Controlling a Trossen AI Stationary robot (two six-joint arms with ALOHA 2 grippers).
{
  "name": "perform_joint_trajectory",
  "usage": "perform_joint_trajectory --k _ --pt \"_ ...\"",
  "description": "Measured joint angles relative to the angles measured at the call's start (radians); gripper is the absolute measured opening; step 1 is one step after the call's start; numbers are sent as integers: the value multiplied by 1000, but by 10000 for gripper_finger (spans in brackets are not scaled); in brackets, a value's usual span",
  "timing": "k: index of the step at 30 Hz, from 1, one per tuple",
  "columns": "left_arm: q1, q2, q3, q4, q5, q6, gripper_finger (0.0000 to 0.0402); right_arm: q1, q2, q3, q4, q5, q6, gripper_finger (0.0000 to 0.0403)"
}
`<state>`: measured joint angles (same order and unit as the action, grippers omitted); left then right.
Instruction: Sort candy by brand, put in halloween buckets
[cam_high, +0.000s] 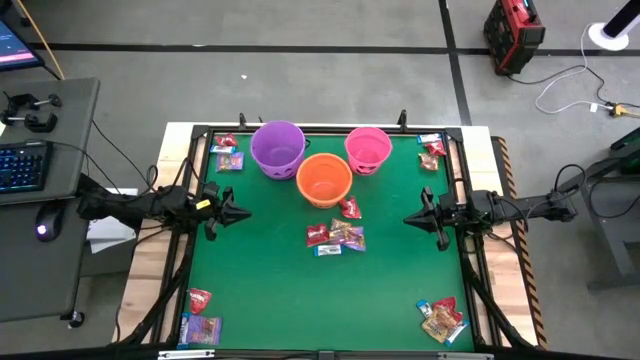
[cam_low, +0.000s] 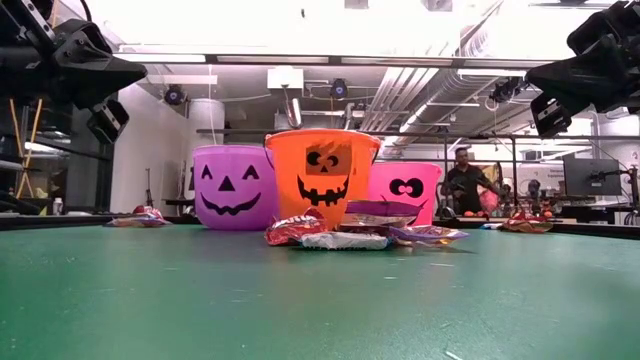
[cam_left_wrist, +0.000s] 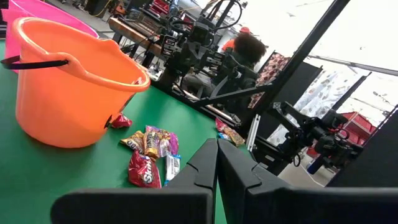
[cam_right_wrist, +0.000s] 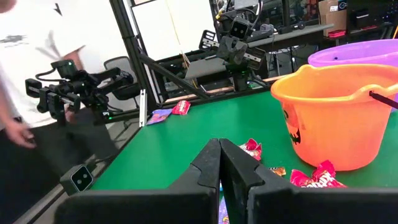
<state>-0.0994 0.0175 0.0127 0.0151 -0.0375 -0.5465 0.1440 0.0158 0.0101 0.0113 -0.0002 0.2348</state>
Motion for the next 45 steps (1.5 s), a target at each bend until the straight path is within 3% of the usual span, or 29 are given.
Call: perform_joint_trajectory --k 13,17,23,26,29,32,40,45 --pt "0 0 0 4 -4 7 0 0 0 0 0 0 0 0" --pt "0 0 0 58 -119 7 0 0 0 0 0 0 0 0" --pt "4 21 -1 173 -374 -332 1 0 0 0 0 0 0 0" --pt "14 85 10 353 -351 -295 1 0 0 0 0 0 0 0" --pt "15 216 102 340 -306 -251 7 0 0 0 0 0 0 0" --pt "15 423 261 200 -259 -160 30 0 0 0 0 0 0 0" --pt "6 1059 750 -334 -54 51 144 0 0 0 0 0 0 0" --pt "-45 1340 877 -433 -7 162 211 0 0 0 0 0 0 0"
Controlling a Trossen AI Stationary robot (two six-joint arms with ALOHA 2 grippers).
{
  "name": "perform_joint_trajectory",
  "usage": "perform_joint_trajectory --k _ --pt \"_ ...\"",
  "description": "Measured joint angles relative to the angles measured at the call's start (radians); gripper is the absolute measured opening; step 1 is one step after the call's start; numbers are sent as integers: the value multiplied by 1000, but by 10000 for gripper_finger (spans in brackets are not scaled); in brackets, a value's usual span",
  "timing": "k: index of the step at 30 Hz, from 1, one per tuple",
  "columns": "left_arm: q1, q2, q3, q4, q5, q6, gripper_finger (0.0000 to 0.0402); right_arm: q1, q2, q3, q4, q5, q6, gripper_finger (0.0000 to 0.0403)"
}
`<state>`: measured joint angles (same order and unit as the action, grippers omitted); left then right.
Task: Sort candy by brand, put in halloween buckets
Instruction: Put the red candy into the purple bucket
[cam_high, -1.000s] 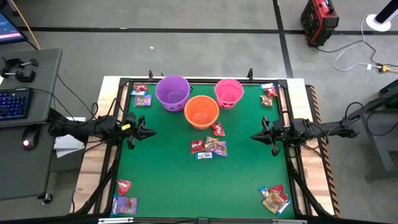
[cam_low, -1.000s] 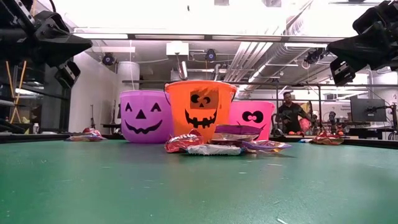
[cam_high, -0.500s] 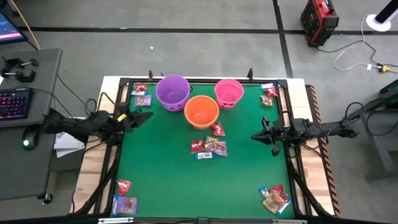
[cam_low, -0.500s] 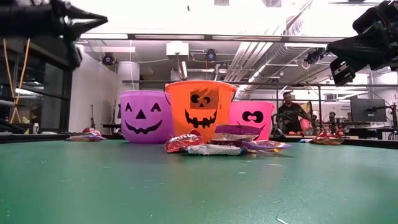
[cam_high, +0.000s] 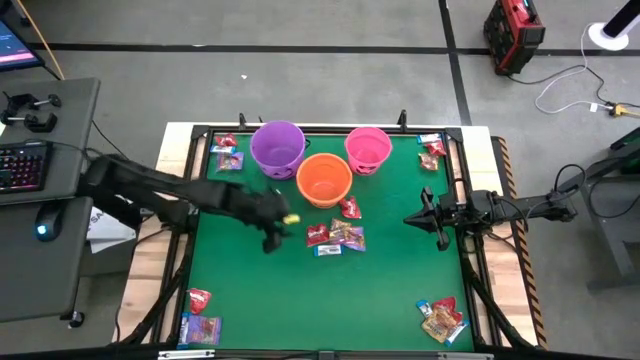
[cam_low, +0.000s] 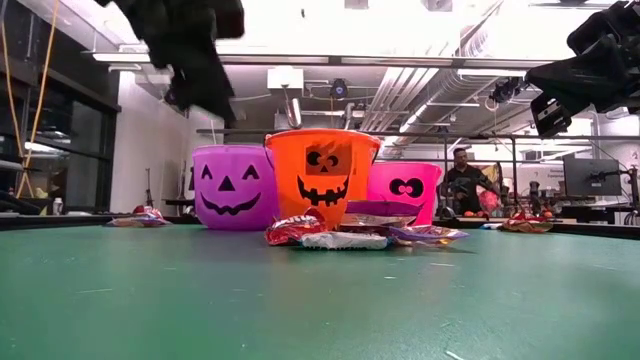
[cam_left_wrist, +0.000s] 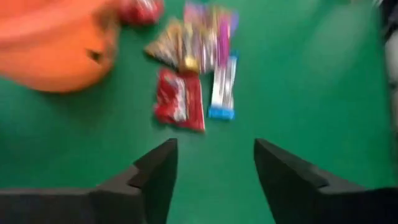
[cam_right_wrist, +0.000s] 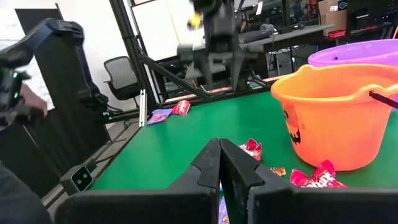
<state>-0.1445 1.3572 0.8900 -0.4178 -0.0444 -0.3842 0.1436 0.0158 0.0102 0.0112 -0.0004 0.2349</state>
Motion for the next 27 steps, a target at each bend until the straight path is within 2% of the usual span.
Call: perform_joint_trajectory --k 5,8,11,14,21,24,27 --pt "-23 182 2 113 -37 144 244 0 0 0 0 0 0 0" --pt "-20 269 2 204 -120 272 247 0 0 0 0 0 0 0" --pt "-3 344 2 335 -129 351 248 0 0 0 0 0 0 0" --pt "11 409 2 400 -116 378 248 0 0 0 0 0 0 0" --pt "27 485 4 423 -115 373 246 0 0 0 0 0 0 0" --pt "22 483 5 406 -114 358 215 0 0 0 0 0 0 0" --pt "14 431 1 332 -83 340 130 0 0 0 0 0 0 0"
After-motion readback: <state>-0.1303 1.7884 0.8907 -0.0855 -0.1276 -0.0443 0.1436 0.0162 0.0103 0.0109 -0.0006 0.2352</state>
